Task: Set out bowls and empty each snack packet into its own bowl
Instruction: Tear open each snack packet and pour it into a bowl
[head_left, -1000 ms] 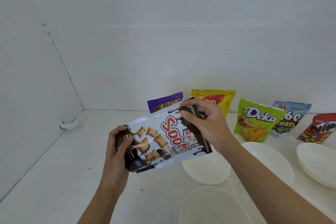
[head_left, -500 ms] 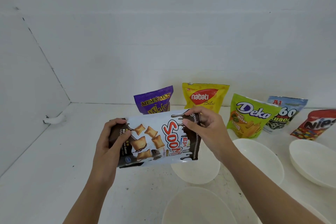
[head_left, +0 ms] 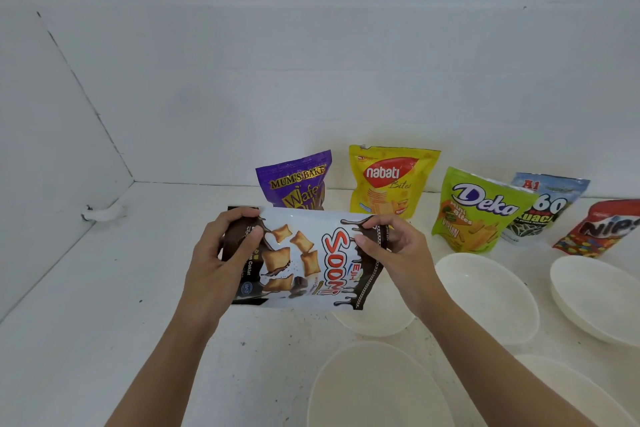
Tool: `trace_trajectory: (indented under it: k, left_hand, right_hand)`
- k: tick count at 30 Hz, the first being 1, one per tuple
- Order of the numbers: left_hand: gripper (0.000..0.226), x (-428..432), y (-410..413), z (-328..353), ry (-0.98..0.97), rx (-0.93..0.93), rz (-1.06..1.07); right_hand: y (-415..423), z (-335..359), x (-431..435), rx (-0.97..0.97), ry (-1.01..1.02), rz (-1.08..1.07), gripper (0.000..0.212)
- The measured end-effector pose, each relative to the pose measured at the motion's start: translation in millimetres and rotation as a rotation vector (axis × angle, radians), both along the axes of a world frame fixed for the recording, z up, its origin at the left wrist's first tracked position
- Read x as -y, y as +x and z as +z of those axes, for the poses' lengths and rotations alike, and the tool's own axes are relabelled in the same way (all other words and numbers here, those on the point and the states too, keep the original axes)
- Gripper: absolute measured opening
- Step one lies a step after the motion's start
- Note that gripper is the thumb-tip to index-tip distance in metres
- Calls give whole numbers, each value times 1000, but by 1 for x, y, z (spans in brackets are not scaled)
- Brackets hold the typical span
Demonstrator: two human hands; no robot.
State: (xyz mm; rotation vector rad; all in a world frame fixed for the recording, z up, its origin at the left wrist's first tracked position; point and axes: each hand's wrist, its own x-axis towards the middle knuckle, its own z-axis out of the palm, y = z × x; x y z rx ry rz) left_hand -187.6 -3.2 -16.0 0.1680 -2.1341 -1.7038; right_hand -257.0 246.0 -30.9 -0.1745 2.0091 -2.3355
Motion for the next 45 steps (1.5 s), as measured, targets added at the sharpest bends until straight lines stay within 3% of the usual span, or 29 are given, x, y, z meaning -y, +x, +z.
trace_trajectory:
  k: [16, 32, 45]
  left_hand:
    - [27, -1, -10, 23, -28, -44, 7]
    - [29, -12, -10, 21, -120, 42, -2]
    - [19, -16, -3, 57, -94, -72, 23]
  right_hand:
    - [-9, 17, 0, -79, 41, -30, 16]
    - [0, -9, 0, 27, 63, -71, 19]
    - [-5, 14, 3, -140, 21, -115, 14]
